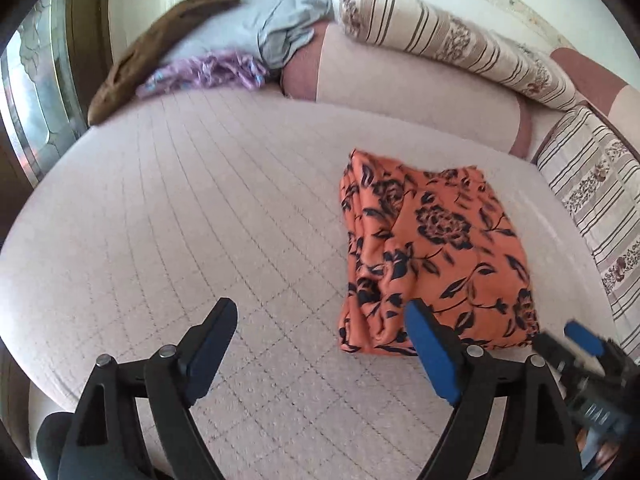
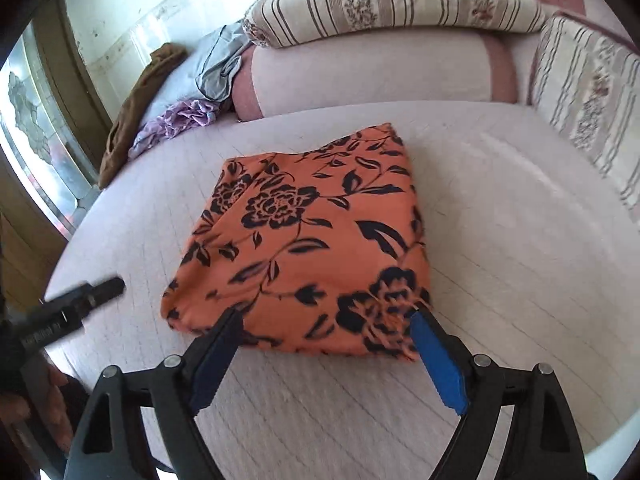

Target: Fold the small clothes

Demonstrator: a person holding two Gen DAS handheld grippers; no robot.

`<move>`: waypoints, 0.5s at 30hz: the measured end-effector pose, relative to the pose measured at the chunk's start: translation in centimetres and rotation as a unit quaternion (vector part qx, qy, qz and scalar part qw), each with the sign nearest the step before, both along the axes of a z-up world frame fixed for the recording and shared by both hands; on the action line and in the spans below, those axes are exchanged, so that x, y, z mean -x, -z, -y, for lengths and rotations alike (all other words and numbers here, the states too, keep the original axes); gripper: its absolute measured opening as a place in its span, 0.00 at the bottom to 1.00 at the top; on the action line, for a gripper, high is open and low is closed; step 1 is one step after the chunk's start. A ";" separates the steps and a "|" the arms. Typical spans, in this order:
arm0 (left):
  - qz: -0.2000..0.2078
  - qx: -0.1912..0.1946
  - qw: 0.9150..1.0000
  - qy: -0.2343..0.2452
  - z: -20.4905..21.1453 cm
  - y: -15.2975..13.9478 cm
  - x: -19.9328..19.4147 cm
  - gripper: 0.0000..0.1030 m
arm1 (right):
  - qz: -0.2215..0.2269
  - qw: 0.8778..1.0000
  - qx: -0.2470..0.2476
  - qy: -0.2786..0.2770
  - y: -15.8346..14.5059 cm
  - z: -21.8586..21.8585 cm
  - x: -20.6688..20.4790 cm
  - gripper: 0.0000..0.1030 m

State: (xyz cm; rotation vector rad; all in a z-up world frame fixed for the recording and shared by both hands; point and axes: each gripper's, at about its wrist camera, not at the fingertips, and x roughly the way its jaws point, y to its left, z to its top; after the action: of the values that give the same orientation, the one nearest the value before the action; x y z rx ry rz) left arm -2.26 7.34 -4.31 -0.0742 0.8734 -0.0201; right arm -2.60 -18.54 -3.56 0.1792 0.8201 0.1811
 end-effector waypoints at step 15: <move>0.004 -0.068 0.998 -0.003 1.5 0.6 4.6 0.90 | -0.034 0.996 0.078 0.033 1.7 0.4 5.0 0.98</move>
State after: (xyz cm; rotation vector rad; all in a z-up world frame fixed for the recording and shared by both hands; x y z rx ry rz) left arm -6.84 5.81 -4.89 0.0506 0.8651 0.0444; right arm -7.58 -18.99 -5.26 0.0664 0.8903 0.0486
